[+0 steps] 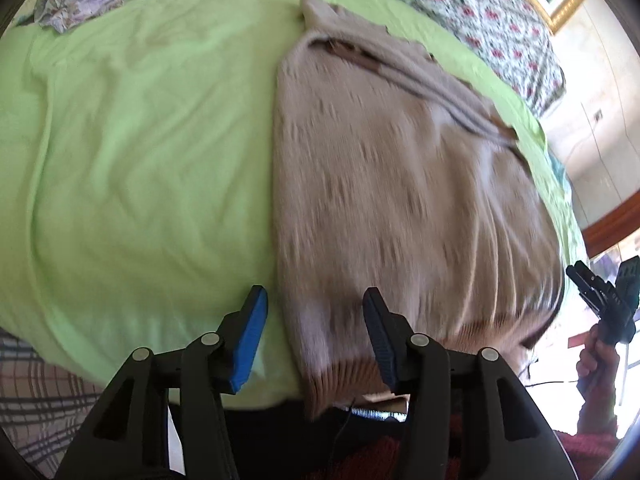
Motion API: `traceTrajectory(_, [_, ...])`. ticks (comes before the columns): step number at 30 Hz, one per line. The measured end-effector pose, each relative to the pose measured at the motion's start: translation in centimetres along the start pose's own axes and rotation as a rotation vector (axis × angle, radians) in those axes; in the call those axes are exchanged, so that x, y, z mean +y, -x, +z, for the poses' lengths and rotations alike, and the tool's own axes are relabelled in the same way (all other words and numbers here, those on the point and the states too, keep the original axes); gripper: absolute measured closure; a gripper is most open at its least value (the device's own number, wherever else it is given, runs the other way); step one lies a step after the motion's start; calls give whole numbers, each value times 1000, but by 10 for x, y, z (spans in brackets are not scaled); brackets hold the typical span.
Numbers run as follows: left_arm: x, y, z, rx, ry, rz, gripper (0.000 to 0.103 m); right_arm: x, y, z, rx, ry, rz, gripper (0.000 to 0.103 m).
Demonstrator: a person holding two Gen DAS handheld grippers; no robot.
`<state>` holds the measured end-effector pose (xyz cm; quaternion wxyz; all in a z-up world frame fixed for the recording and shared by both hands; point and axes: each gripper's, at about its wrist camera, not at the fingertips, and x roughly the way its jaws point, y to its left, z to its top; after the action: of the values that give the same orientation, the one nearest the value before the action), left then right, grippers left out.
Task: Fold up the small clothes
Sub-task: 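Grasp the brown ribbed hem with both tools, then lift the hem with both tools and fold it toward the collar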
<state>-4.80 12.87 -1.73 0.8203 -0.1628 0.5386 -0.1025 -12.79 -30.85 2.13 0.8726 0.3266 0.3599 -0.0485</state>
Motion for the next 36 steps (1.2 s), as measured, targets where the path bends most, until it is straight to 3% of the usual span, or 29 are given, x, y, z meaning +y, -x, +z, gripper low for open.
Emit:
traceTrajectory(10, [-10,-12,-23,57,-63,-26,49,-26,4,-41,110,-9,47,54])
traceTrajectory(16, [-16,-13,-20,59,-77,-30,53,-24,-11,-49,148,-10,123,54])
traceTrajectory(22, [-14,-19,-23,66,-99,-66,46,-6,-32,-62,239,79,150,57])
traceTrajectory(23, [-16,-19,-24,65,-117,-59,48,-3,-34,-65,244,80,152,66])
traceTrajectory(24, [-18,-18,-25,61,-134,-47,57,-2,-36,-66,247,82,153,81])
traceTrajectory(25, [-19,-18,-26,57,-146,-36,65,-1,-36,-66,246,83,160,87])
traceTrajectory(26, [-17,-17,-26,56,-152,-35,84,1,-35,-66,243,87,176,89])
traceTrajectory(27, [-14,-16,-26,60,-151,-49,91,4,-34,-64,245,98,197,91])
traceTrajectory(30, [-7,-6,-23,41,-122,-107,97,10,-28,-60,236,108,250,92])
traceTrajectory(36, [-7,25,-11,-57,-93,-200,98,3,-8,-39,126,5,395,93])
